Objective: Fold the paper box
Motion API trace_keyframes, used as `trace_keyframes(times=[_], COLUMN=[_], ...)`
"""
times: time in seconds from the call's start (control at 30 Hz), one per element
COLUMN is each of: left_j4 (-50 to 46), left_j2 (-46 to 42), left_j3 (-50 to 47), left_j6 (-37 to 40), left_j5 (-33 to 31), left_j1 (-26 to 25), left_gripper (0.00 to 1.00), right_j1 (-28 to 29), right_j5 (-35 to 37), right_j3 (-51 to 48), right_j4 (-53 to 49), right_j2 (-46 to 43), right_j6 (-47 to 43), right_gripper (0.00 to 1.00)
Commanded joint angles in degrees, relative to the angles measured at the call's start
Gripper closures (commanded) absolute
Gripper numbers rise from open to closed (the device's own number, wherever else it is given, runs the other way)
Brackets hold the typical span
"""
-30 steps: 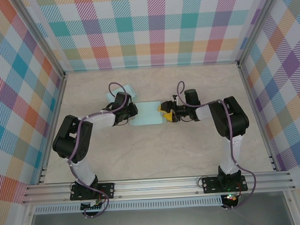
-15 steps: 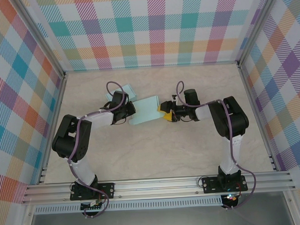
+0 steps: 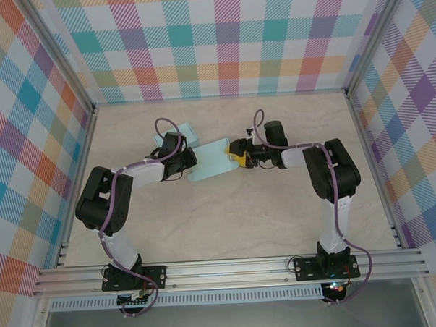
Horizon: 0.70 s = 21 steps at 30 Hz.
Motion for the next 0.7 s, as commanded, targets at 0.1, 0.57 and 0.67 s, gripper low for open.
trace_keyframes(times=[0.1,0.57,0.67], left_j4=[-5.8,-2.9,0.3], left_j2=[1.6,-11.6,-18.4], left_j3=[-0.9,-5.7,-9.2], left_j6=[1.3,2.9,4.4], left_j5=[1.5,0.9,0.6], left_j1=[0.7,0.7,0.6], left_gripper=[0.88,0.61,0.43], right_j1=[0.8,0.8,0.6], right_j5=[-1.7,1.1,1.4], right_j3=[2.7,-1.7,-3.2], right_j4=[-0.3,-4.0,-6.1], right_j2=[3.0,-2.4,-4.9], right_j6=[-0.1,3.2,4.6], right_gripper=[0.35,0.53,0.57])
